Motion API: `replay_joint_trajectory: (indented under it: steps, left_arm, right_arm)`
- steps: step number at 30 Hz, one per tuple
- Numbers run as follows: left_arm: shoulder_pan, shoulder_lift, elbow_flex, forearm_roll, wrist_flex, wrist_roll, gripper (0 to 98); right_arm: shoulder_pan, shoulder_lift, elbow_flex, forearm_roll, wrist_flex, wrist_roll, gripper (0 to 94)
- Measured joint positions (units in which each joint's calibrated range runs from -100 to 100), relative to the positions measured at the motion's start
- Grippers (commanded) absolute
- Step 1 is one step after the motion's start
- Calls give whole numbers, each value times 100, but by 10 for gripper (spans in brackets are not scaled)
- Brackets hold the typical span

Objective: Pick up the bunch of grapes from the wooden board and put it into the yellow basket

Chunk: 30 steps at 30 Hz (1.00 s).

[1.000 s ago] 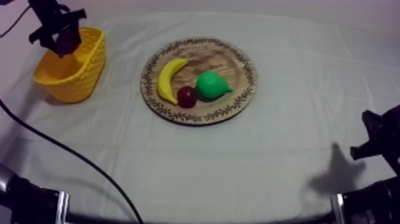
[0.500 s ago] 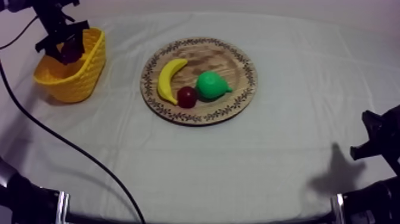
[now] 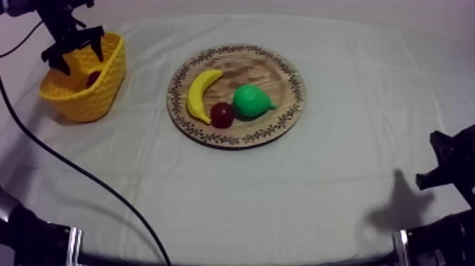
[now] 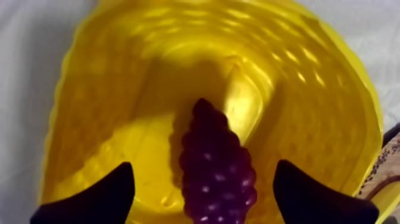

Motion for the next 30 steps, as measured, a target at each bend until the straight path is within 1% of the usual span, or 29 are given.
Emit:
replay_joint_trajectory:
  steps: [8,12,13,17,18,23,30]
  left_arm:
    - [-5,-531,372,4,-242,1,741]
    - [-5,-945,634,-2,-457,-57,708]
    - [-1,-1069,726,36,-523,-85,694]
    - [18,-1555,1100,36,-889,-165,620]
    - [29,-1701,1221,68,-1002,-169,606]
    - [74,-2467,1848,99,-1531,-126,558]
    - [101,-3629,2773,147,-2011,-87,493]
  right_arm:
    - [0,0,0,0,0,0,3]
    - [0,0,0,0,0,0,3]
    - [0,0,0,0,0,0,3]
    - [0,0,0,0,0,0,3]
    - [0,0,0,0,0,0,3]
    - [0,0,0,0,0,0,3]
    - [0,0,0,0,0,0,3]
